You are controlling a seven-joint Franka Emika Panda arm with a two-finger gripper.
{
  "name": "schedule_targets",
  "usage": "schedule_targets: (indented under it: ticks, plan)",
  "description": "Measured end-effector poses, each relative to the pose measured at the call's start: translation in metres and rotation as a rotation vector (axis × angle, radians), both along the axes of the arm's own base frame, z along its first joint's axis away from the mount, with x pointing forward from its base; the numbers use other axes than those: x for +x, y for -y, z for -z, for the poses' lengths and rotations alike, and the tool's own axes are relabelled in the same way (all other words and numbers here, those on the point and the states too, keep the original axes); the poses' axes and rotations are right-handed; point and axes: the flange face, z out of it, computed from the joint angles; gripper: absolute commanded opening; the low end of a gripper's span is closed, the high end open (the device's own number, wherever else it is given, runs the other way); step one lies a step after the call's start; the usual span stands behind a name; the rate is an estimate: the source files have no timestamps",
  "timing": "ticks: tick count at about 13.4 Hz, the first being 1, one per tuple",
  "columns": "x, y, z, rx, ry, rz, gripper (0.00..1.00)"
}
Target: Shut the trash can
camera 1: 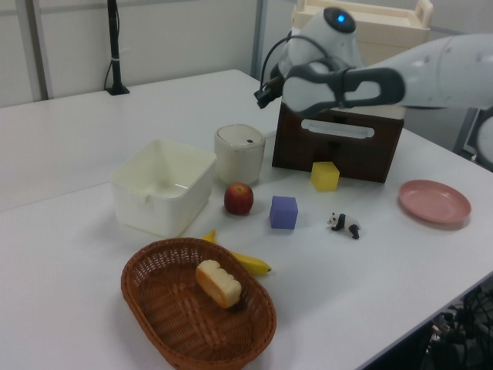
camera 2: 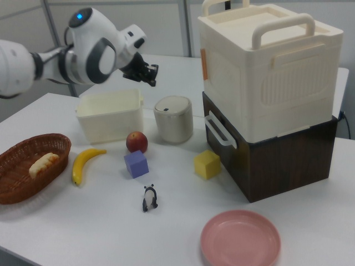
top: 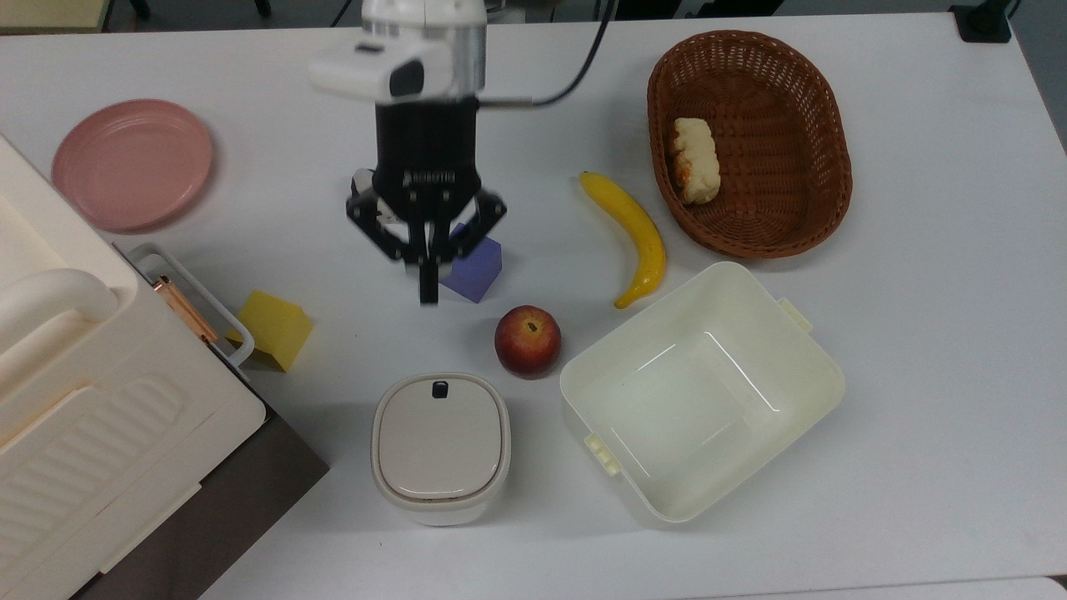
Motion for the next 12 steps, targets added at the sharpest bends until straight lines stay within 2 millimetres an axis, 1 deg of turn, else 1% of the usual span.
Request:
schedule_targets:
  ticks: [2, 3, 5, 6, 7, 8, 9, 10, 12]
  plan:
    - [-0.029, -0.002, -0.017, -0.012, -0.135, 0.013, 0.0]
    - [-0.045, -0.005, -0.027, -0.013, -0.213, 0.019, 0.04]
    - [-0.08, -0.013, -0.045, 0.008, -0.369, 0.028, 0.26]
    - [-0.096, -0.014, -0.052, 0.015, -0.443, 0.026, 0.4]
    - [-0.112, -0.014, -0.058, 0.019, -0.52, 0.022, 0.65]
    - [-0.129, -0.012, -0.061, 0.02, -0.603, 0.023, 1.0]
    - [-0.146, -0.009, -0.065, 0.017, -0.69, 0.028, 1.0]
    - [-0.155, -0.007, -0.068, 0.013, -0.733, 0.026, 1.0]
    - [-0.159, -0.004, -0.07, 0.014, -0.748, 0.031, 1.0]
